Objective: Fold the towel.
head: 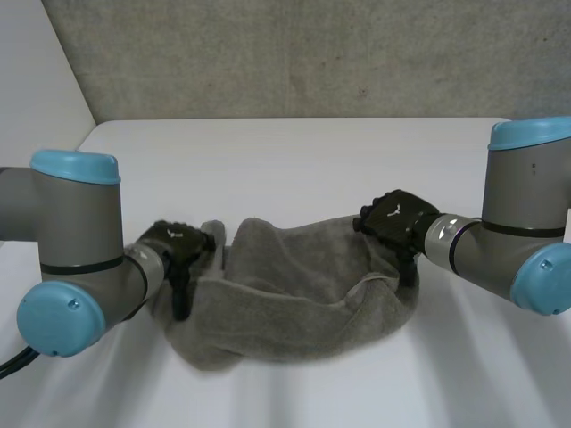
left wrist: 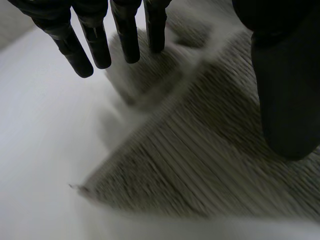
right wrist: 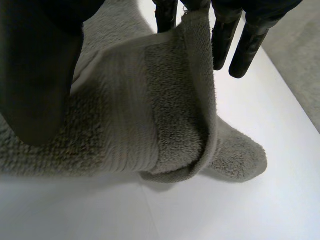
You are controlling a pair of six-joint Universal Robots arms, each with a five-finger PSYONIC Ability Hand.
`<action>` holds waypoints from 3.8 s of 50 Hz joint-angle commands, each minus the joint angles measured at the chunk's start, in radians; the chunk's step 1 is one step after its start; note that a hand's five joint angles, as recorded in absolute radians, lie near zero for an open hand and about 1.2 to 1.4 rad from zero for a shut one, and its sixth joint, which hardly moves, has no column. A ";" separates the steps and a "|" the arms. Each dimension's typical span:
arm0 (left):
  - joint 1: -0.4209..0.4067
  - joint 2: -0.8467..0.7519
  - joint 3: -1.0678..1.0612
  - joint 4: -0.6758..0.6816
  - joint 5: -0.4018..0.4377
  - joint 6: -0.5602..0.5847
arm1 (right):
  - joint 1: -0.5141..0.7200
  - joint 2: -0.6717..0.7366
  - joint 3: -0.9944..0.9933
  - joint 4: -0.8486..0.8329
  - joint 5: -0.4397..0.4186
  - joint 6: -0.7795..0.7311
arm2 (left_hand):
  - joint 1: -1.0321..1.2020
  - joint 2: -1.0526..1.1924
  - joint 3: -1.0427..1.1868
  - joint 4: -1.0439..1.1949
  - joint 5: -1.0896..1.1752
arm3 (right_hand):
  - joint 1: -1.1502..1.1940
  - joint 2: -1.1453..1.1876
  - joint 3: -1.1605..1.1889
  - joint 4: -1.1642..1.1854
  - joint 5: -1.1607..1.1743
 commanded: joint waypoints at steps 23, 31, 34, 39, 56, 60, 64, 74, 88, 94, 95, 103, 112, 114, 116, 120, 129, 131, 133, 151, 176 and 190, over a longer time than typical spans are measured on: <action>0.041 0.038 -0.005 0.032 -0.071 0.042 | 0.001 0.011 -0.088 -0.151 0.012 -0.131 | 1.088 1.086 1.100 1.077 0.917 | 1.161 1.148 1.155 1.145 1.167; 0.032 0.095 0.312 0.116 -0.146 -0.026 | -0.007 -0.100 -0.188 -0.595 0.128 0.069 | 1.088 1.086 1.100 1.077 0.917 | 1.161 1.148 1.155 1.145 1.167; 0.032 0.100 0.376 0.136 -0.173 -0.078 | -0.011 -0.204 -0.130 -0.812 0.173 0.198 | 1.088 1.086 1.100 1.077 0.917 | 1.161 1.148 1.155 1.145 1.167; 0.040 0.150 0.465 0.284 -0.248 -0.322 | -0.059 -0.274 -0.075 -0.859 0.179 0.294 | 1.088 1.086 1.100 1.077 0.917 | 1.161 1.148 1.155 1.145 1.167; 0.061 0.308 -0.292 0.464 -0.085 -0.285 | -0.157 -0.332 0.402 -0.529 -0.126 0.326 | 1.088 1.086 1.100 1.077 0.917 | 1.161 1.148 1.155 1.145 1.167; 0.063 0.305 -0.404 0.552 -0.059 -0.210 | -0.174 -0.346 0.527 -0.533 -0.129 0.324 | 1.088 1.086 1.100 1.077 0.917 | 1.161 1.148 1.155 1.145 1.167; 0.072 0.296 -0.495 0.653 -0.047 -0.085 | -0.179 -0.367 0.641 -0.541 -0.129 0.326 | 1.088 1.086 1.100 1.077 0.917 | 1.161 1.148 1.155 1.145 1.167; 0.107 0.288 -0.522 0.676 -0.042 0.015 | -0.203 -0.391 0.688 -0.587 -0.129 0.340 | 0.639 0.637 0.651 0.628 0.468 | 1.161 1.148 1.155 1.145 1.167; 0.080 0.301 -0.594 0.687 -0.044 0.022 | -0.231 -0.381 0.714 -0.621 -0.129 0.341 | -0.053 -0.056 -0.041 -0.065 -0.225 | 1.161 1.148 1.155 1.145 1.167; -0.001 0.299 -0.609 0.719 -0.027 0.015 | -0.229 -0.377 0.724 -0.632 -0.128 0.340 | -0.054 -0.056 -0.041 -0.065 -0.225 | 1.161 1.148 1.155 1.145 1.167; -0.002 0.299 -0.609 0.719 -0.027 0.015 | -0.229 -0.374 0.726 -0.630 -0.128 0.340 | -0.053 -0.056 -0.041 -0.065 -0.225 | 1.161 1.148 1.155 1.145 1.167; -0.057 0.287 -0.612 0.739 -0.008 0.014 | -0.228 -0.366 0.734 -0.632 -0.128 0.340 | -0.042 -0.044 -0.030 -0.053 -0.213 | 1.161 1.148 1.155 1.145 1.167; -0.048 0.183 -0.553 0.830 -0.019 0.028 | -0.223 -0.358 0.734 -0.630 -0.128 0.338 | 0.292 0.290 0.304 0.281 0.121 | 1.161 1.148 1.155 1.145 1.167; -0.045 0.158 -0.531 0.828 -0.024 0.026 | -0.223 -0.355 0.732 -0.630 -0.128 0.338 | 0.343 0.341 0.355 0.331 0.171 | 1.161 1.148 1.155 1.145 1.167; -0.035 0.127 -0.500 0.828 -0.030 0.026 | -0.223 -0.354 0.734 -0.630 -0.128 0.338 | 0.363 0.361 0.375 0.352 0.192 | 1.161 1.148 1.155 1.145 1.167; -0.012 0.112 -0.485 0.828 -0.038 0.026 | -0.223 -0.354 0.734 -0.628 -0.129 0.338 | 0.451 0.449 0.463 0.439 0.279 | 1.161 1.148 1.155 1.145 1.167; 0.006 0.106 -0.482 0.840 -0.041 0.026 | -0.225 -0.351 0.734 -0.628 -0.128 0.334 | 0.950 0.948 0.962 0.938 0.778 | 1.161 1.148 1.155 1.145 1.167; 0.011 0.110 -0.482 0.840 -0.041 0.026 | -0.232 -0.354 0.729 -0.628 -0.125 0.338 | 1.084 1.082 1.096 1.073 0.913 | 1.161 1.148 1.155 1.145 1.167; 0.020 0.121 -0.482 0.837 -0.041 0.025 | -0.234 -0.364 0.723 -0.624 -0.117 0.340 | 1.088 1.086 1.100 1.077 0.917 | 1.161 1.148 1.155 1.145 1.167; 0.001 0.713 -0.189 0.550 -0.025 -0.047 | -0.274 -0.765 0.099 -0.052 -0.141 0.536 | 1.088 1.086 1.100 1.077 0.917 | 1.161 1.148 1.155 1.145 1.167; 0.077 0.070 0.345 0.093 0.031 -0.037 | -0.044 -0.230 -0.248 -0.036 0.045 0.177 | 1.088 1.086 1.100 1.077 0.917 | 1.161 1.148 1.155 1.145 1.167; 0.080 0.213 0.442 0.514 -0.005 -0.092 | -0.038 -0.457 -0.092 -0.623 0.196 0.289 | 1.088 1.086 1.100 1.077 0.917 | 1.161 1.148 1.155 1.145 1.167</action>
